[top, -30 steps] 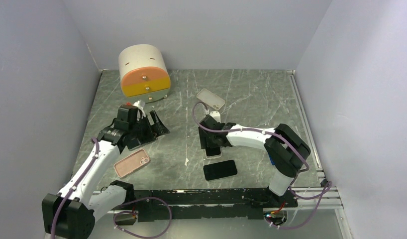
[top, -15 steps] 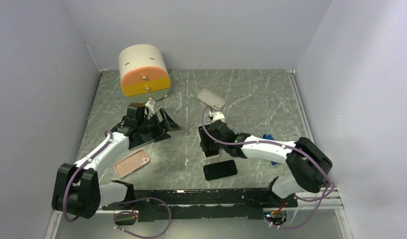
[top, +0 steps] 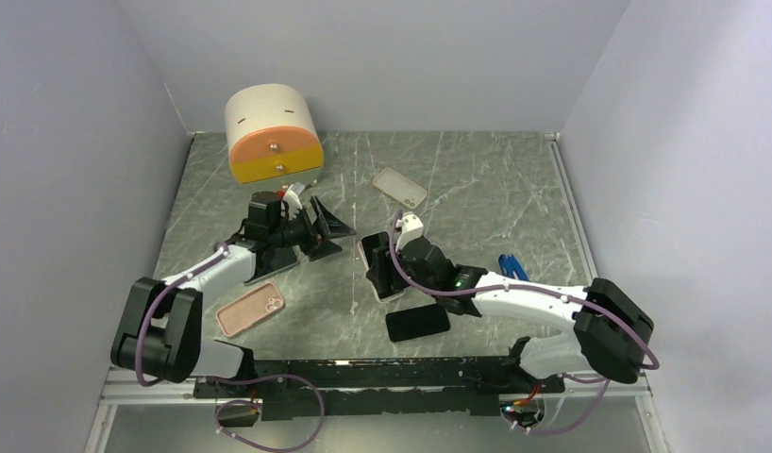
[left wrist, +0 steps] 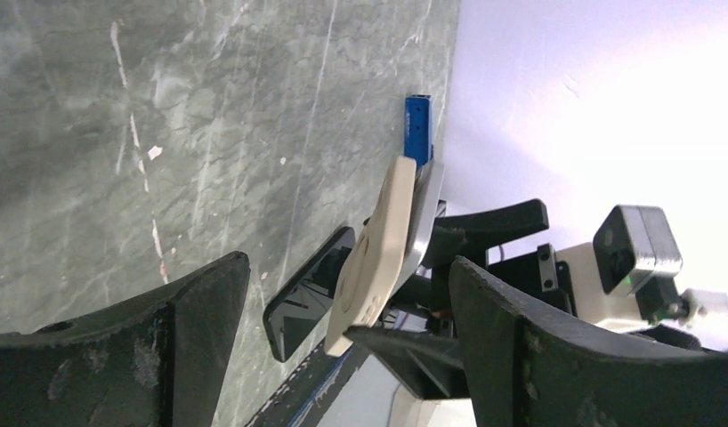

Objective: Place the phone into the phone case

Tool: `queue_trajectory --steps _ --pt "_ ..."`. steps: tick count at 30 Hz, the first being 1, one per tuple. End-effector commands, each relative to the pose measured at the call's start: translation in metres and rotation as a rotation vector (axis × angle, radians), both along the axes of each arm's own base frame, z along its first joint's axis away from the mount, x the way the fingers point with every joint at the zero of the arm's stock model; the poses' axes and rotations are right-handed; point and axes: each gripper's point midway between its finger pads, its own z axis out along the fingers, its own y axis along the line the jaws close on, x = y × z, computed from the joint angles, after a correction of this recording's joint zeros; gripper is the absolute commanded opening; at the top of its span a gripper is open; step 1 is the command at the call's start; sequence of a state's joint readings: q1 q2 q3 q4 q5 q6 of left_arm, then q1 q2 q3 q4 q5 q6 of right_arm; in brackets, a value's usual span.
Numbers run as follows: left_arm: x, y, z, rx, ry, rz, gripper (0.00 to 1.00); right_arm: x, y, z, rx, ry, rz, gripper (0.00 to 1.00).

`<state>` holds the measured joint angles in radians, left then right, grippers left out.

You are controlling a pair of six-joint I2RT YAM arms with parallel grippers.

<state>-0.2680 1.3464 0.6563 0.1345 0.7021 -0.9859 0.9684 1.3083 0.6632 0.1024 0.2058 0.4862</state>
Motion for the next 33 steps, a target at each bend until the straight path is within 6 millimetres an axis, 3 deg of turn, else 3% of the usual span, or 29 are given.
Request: queue_trajectory --steps 1,21,26,33 --pt "0.005 -0.013 0.019 -0.102 -0.037 -0.031 0.87 0.012 0.016 0.046 0.096 -0.126 -0.004 0.49" --pt "-0.007 -0.027 -0.002 -0.074 0.079 -0.049 0.76 0.011 0.023 0.048 0.072 -0.146 -0.032 0.49" --pt "-0.011 -0.033 -0.007 -0.069 0.09 -0.073 0.63 0.012 0.023 0.048 0.074 -0.145 -0.043 0.48" --pt "-0.013 -0.038 -0.001 -0.083 0.065 -0.092 0.57 0.013 0.024 0.045 0.067 -0.143 -0.045 0.47"
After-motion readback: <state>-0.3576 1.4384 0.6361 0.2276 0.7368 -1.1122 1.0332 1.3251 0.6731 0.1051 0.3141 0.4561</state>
